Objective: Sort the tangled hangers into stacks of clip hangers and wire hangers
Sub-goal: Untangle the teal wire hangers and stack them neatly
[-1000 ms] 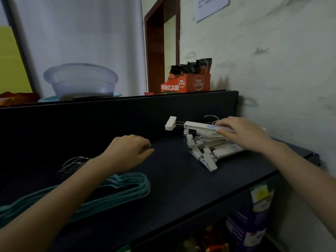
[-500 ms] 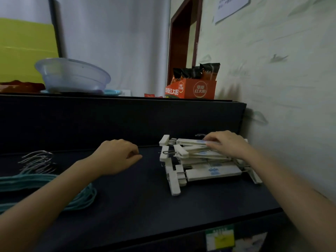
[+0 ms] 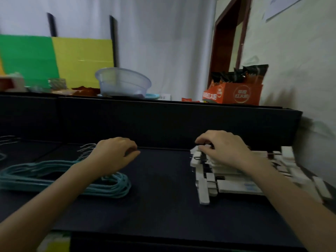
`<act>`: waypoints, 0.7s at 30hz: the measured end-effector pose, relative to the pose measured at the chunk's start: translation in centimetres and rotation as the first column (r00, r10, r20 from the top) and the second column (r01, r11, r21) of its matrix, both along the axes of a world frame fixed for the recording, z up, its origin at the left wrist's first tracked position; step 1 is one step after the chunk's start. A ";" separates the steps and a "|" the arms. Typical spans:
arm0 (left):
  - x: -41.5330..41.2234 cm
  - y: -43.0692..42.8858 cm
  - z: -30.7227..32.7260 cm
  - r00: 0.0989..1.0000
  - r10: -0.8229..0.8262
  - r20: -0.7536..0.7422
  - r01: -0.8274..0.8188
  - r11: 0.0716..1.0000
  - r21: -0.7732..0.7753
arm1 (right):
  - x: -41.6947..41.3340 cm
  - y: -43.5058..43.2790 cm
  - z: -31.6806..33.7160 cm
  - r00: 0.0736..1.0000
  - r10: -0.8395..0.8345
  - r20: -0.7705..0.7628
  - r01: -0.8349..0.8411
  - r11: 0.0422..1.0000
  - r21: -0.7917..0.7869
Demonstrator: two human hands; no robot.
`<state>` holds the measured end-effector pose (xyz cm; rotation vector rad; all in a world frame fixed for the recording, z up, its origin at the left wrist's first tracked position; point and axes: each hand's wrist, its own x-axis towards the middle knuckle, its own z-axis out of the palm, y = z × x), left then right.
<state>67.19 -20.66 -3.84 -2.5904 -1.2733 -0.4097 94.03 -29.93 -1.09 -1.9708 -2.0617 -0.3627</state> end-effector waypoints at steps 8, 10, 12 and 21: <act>-13.4 -1.8 -0.5 0.969 0.219 0.114 -0.222 0.975 0.012 | -12.9 4.3 -0.8 0.942 0.334 0.017 -0.334 0.942 0.017; -16.9 -2.1 -0.9 0.959 0.260 0.116 -0.262 0.965 0.003 | -16.1 5.0 -1.1 0.928 0.373 0.017 -0.373 0.928 0.016; -20.6 -2.7 -1.2 0.948 0.300 0.107 -0.301 0.954 -0.013 | -19.8 5.6 -1.4 0.912 0.410 0.008 -0.410 0.912 0.014; -38.9 -5.6 -1.9 0.897 0.430 0.103 -0.427 0.903 -0.049 | -37.8 7.4 -2.6 0.864 0.498 -0.078 -0.500 0.866 0.000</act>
